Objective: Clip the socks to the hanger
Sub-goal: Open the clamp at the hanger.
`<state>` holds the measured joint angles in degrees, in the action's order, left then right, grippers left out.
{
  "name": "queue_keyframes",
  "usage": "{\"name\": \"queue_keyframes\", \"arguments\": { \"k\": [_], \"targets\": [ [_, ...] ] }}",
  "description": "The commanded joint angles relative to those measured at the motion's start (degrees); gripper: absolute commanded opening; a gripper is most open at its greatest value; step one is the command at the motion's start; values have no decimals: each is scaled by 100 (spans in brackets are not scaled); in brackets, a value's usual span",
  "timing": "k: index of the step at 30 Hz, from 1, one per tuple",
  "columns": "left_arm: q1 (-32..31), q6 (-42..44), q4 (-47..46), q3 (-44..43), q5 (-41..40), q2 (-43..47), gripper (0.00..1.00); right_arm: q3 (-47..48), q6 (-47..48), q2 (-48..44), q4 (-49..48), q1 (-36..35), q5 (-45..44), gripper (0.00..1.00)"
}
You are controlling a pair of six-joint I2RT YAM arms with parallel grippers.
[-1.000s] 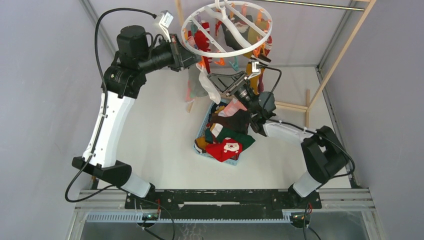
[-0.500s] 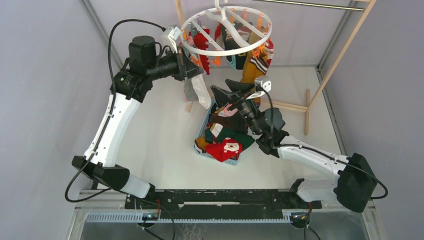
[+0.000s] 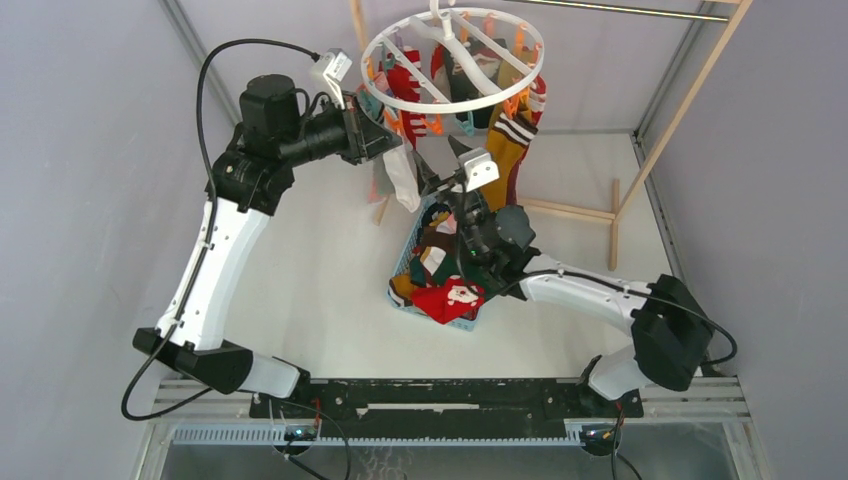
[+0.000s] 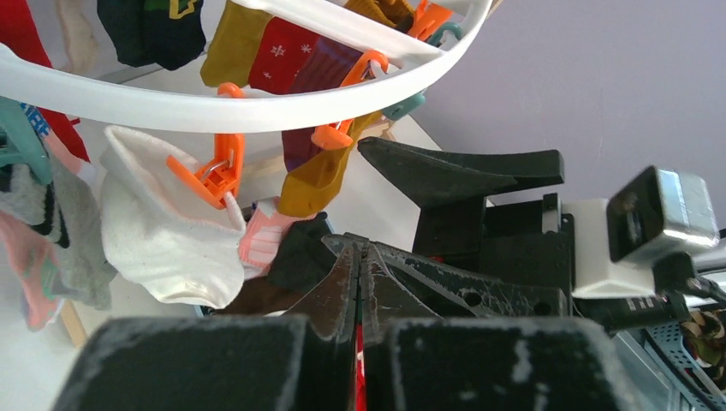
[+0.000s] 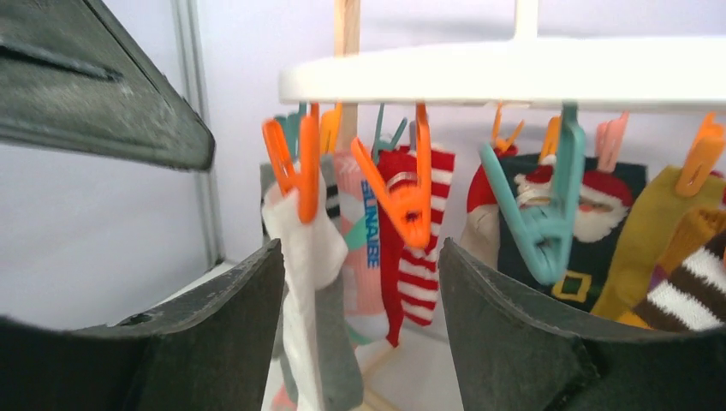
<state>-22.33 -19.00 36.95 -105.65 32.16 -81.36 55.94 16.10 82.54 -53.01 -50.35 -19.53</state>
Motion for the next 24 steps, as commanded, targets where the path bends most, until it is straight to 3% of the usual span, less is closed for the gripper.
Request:
{"name": "queue_keyframes", "arguments": {
  "k": [1, 10, 24],
  "targets": [
    [35, 223, -165, 59, 63, 210, 2, 456, 1242, 517, -1210, -315, -860, 74],
    [35, 361, -35, 70, 51, 375, 2, 732, 2217, 1189, -2274, -402, -1645, 74],
    [44, 371, -5, 70, 97, 415, 2, 732, 2001, 1071, -2090, -210, -1082, 64]
  ]
}}
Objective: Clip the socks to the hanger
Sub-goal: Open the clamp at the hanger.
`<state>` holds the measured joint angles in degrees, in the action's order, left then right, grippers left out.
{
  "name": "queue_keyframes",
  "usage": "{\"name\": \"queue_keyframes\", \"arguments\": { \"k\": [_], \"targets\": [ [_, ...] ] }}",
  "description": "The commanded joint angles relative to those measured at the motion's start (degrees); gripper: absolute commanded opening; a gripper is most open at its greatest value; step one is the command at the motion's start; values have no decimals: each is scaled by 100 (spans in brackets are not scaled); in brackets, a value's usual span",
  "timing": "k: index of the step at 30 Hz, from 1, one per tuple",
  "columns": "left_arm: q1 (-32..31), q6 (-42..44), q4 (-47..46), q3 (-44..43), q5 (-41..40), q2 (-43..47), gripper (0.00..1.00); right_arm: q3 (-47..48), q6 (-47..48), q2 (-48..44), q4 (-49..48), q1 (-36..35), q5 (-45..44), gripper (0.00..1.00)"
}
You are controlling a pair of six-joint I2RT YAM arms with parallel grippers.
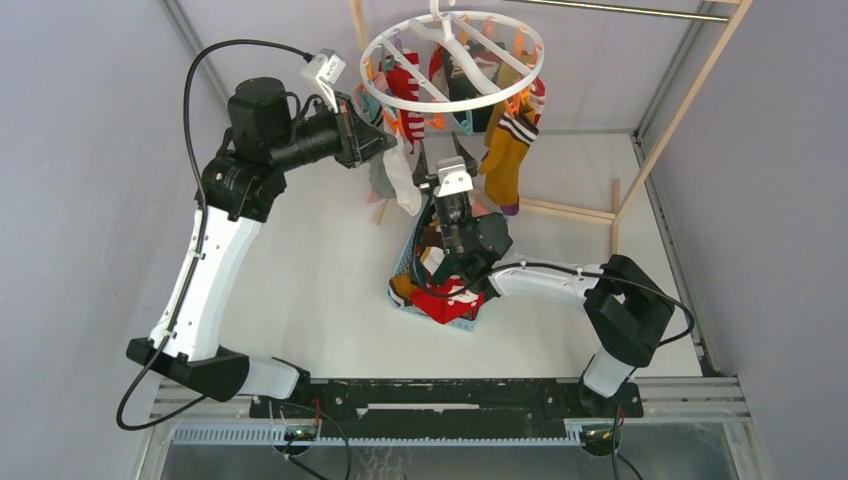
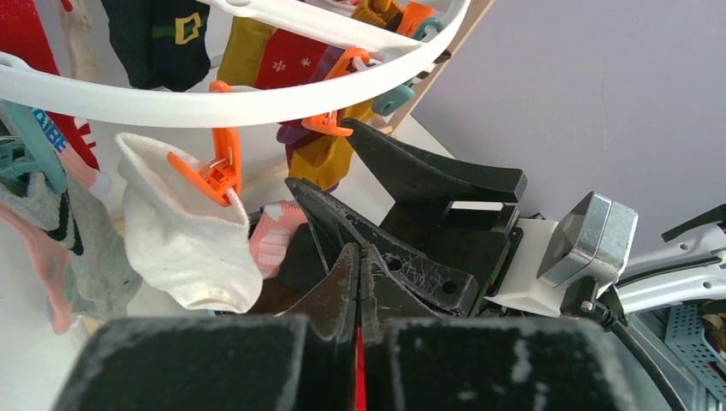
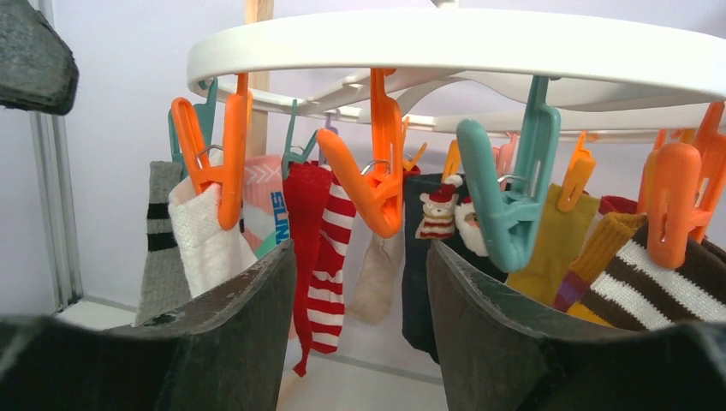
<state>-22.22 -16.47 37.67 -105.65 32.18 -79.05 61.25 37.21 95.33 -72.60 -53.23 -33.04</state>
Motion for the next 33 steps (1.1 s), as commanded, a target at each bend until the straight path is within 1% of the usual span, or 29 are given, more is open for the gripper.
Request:
{"name": "queue_keyframes", "arguments": {
  "k": [1, 7, 15, 23, 25, 27, 29, 33],
  "targets": [
    [33, 130, -69, 78, 103, 189, 1, 195, -151, -208, -115, 91, 323, 63],
    [48, 168, -41, 80, 91, 213, 1, 275, -170, -200, -7, 155, 429, 57],
    [83, 195, -9, 79, 104, 222, 1, 450, -2, -67, -124, 181, 420, 61],
    [130, 201, 8, 63, 128, 258, 1, 499, -152, -93, 23, 340, 490, 55],
    [130, 193, -1, 47, 146, 255, 1, 496, -184, -89, 50, 376, 471, 57],
    [138, 181, 3, 27, 155, 254, 1, 498, -234, -60, 45, 427, 416, 62],
    [138, 179, 4, 19, 162, 265, 1, 495, -292, -35, 45, 478, 459, 64],
    [155, 187, 15, 26, 160, 289, 1, 504, -446, -64, 253, 564, 730, 58]
  ]
}}
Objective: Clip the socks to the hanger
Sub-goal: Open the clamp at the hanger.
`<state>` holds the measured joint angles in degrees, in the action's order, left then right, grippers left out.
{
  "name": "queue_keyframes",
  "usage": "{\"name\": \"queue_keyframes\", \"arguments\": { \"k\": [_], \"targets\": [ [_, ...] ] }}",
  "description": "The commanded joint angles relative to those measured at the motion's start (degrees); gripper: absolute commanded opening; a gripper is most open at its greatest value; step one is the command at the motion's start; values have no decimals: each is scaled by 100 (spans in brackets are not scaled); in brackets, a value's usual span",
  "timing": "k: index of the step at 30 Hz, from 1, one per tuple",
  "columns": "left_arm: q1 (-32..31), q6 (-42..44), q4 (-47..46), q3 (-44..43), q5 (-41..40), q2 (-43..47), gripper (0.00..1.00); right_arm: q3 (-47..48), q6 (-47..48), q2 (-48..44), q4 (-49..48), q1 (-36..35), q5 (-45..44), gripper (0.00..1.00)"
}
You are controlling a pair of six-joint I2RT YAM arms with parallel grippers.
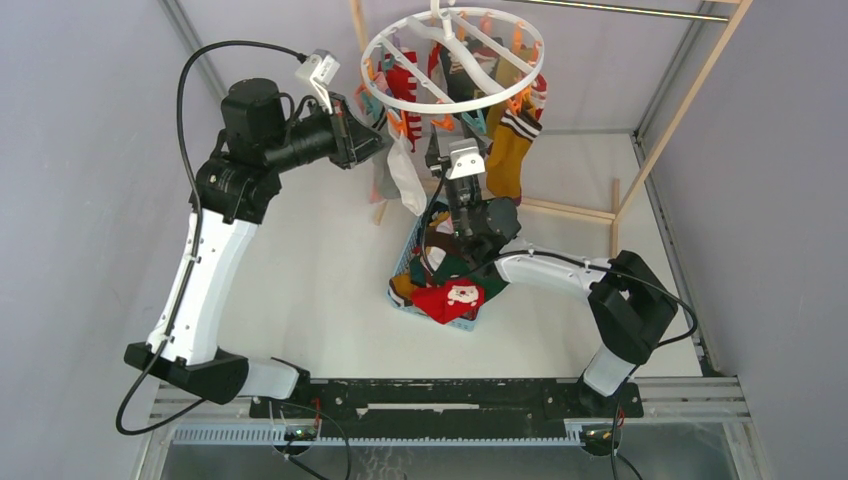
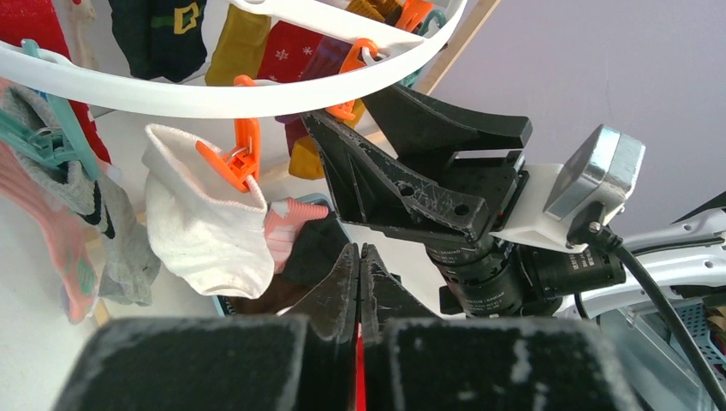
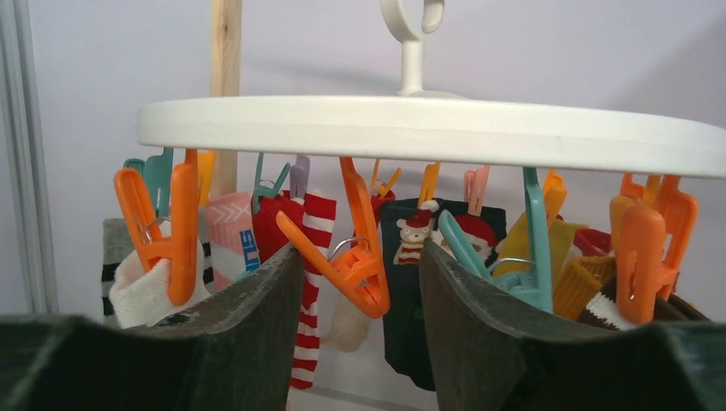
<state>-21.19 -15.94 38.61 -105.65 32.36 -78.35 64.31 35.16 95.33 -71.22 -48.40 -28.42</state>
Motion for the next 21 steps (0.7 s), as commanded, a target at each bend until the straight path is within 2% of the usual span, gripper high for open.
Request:
{"name": "queue_keyframes", "arguments": {
  "k": [1, 6, 10, 15, 21],
  "targets": [
    [60, 140, -79, 29, 146, 221, 1, 196, -246, -62, 139, 90, 297, 56],
    [86, 129, -74, -7, 150, 222, 1, 200, -160, -67, 231, 62, 399, 46],
    [89, 109, -73, -19, 149, 221, 2, 148, -197, -155, 273, 10, 562, 26],
    [97, 118, -73, -9, 118, 245, 3, 66, -289, -332, 311, -68, 790, 6],
    [98, 84, -90, -16, 163, 223, 6, -194, -618, -657, 542, -80, 1152, 3]
  ]
}}
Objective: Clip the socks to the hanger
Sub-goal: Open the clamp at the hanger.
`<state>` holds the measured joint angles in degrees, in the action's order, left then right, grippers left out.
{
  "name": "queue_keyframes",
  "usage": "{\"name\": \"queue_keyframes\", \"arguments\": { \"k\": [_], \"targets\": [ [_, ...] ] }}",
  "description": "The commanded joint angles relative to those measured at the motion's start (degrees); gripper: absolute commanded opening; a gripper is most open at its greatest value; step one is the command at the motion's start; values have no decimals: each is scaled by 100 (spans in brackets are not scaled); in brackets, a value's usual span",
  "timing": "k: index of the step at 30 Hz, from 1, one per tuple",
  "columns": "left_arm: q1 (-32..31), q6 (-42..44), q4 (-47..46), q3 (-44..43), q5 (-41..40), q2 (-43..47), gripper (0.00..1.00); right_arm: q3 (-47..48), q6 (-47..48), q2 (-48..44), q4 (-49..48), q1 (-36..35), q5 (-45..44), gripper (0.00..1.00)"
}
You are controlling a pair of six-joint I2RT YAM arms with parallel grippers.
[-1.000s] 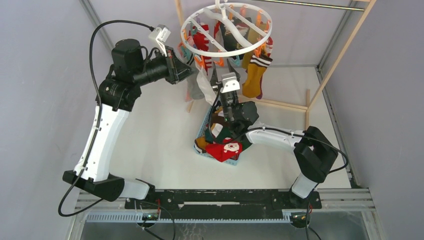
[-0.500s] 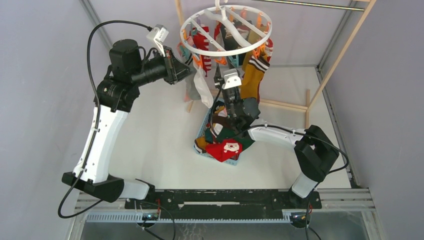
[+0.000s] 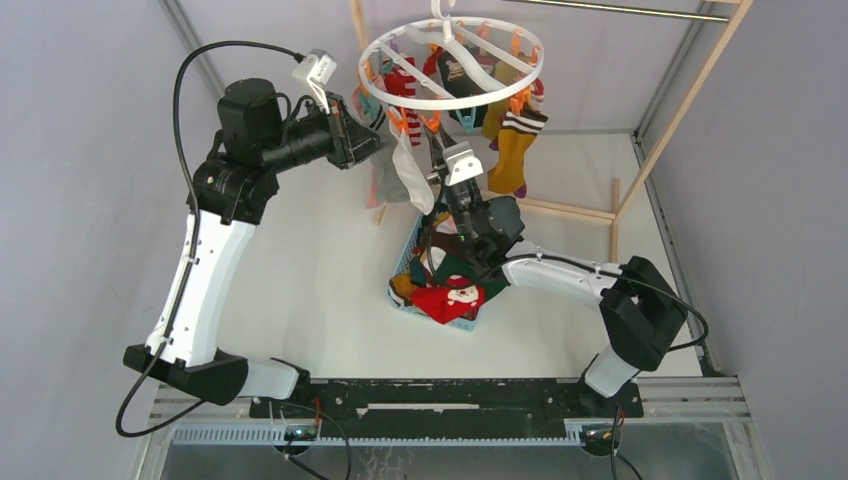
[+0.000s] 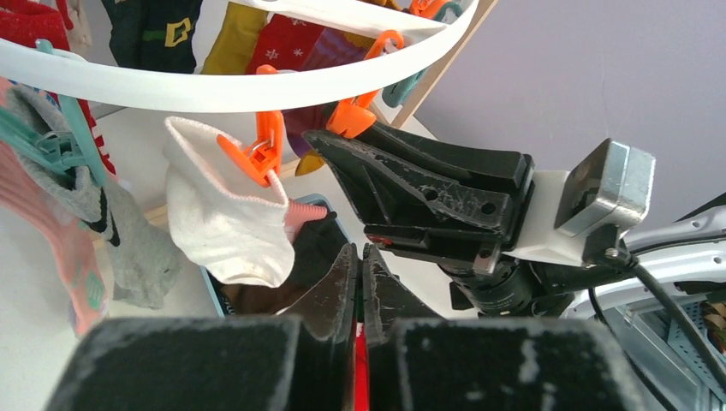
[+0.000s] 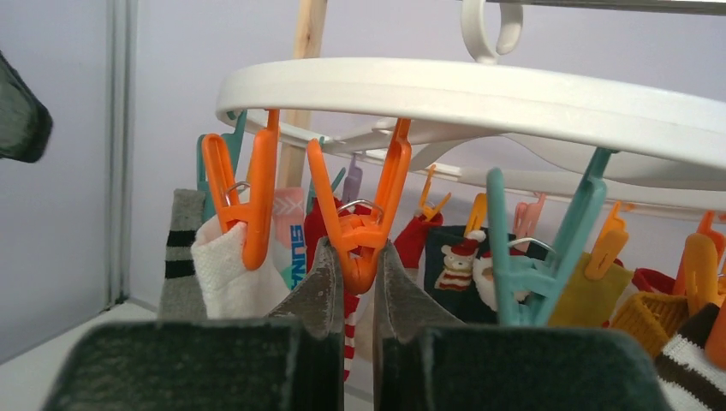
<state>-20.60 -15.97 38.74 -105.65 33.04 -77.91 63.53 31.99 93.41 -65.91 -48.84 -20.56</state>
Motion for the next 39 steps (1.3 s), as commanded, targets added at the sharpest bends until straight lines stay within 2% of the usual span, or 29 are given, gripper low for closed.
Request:
{"name": "queue_keyframes", "arguments": {
  "k": [1, 5, 9, 15, 20, 24, 31, 35, 39],
  "targets": [
    [41, 78, -106, -9, 112, 172, 6, -166, -367, -516, 42, -25, 428, 3],
    [34, 11, -227, 46, 155, 142, 8, -295, -773, -771, 374, 76, 877, 4],
    [39, -232, -454, -51, 431, -22, 23, -299, -1397, -1025, 956, 210, 1752, 4],
    [13, -427, -672, -254, 915, -234, 35, -262, -2429, -1456, 1842, 514, 3059, 4],
    [11, -650, -1080, -102, 1304, -262, 40, -161, -3664, -1553, 2119, 909, 4057, 3],
    [12, -992, -1576, 12, 1617, -255, 47, -110, -4339, -1482, 2013, 1068, 4594, 2],
    [-49, -1225, -1878, 207, 2152, -419, 65, -95, -5653, -1243, 1366, 1333, 5221, 1],
    [-49, -1159, -1875, 238, 2175, -492, 71, -95, -6372, -1146, 1002, 1496, 5564, 0],
    [-49, -984, -1761, 349, 1990, -493, 71, -97, -6765, -1140, 821, 1578, 5759, 0]
  ]
}}
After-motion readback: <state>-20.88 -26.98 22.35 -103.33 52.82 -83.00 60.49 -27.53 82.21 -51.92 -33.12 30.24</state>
